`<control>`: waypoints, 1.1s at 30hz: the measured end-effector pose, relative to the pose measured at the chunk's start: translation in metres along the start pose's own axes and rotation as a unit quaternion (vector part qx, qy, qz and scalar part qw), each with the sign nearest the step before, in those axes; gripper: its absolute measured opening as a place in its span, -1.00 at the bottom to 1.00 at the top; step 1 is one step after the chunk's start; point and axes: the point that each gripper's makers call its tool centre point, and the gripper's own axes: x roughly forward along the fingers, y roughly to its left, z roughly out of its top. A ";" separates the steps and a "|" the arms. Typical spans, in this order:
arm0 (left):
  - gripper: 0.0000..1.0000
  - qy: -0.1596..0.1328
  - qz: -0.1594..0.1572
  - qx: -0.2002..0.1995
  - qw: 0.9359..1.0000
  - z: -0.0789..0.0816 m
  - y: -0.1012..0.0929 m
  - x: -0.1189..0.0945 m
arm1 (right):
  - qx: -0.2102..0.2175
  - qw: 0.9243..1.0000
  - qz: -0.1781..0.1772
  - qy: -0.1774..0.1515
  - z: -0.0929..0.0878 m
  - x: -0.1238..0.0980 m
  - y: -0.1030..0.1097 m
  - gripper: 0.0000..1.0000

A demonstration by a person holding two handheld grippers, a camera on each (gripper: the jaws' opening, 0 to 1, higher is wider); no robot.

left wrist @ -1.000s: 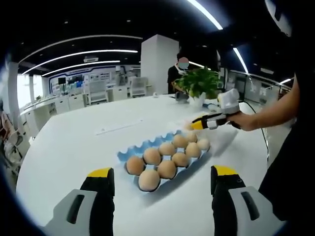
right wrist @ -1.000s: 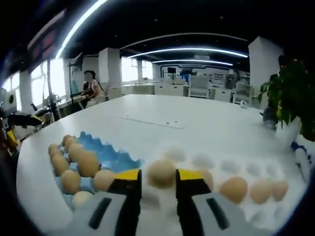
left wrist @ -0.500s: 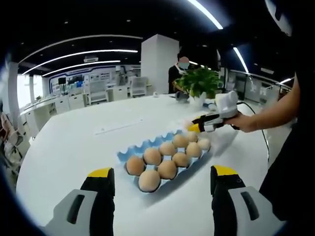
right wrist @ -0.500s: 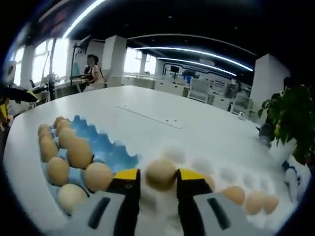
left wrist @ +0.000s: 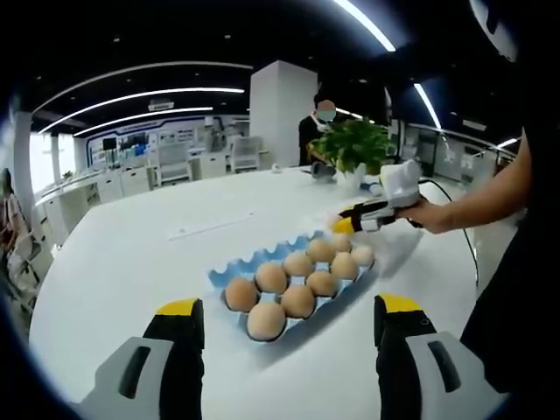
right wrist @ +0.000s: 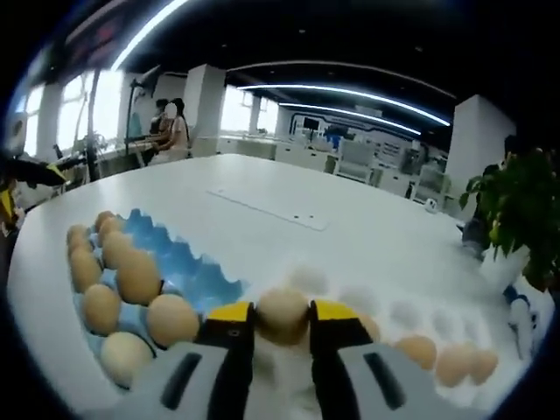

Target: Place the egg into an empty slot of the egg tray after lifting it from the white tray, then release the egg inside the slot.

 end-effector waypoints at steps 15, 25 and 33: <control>0.61 -0.002 0.002 0.002 1.000 0.002 0.004 0.000 | 0.023 0.999 0.020 -0.039 0.032 -0.016 0.002 -0.53; 0.62 -0.004 0.008 -0.001 1.000 0.002 0.007 -0.001 | 0.018 0.997 0.057 -0.055 0.052 -0.010 0.024 -0.53; 0.63 -0.002 0.011 -0.001 1.000 -0.001 0.009 -0.003 | 0.014 0.994 0.090 -0.065 0.065 -0.003 0.049 -0.53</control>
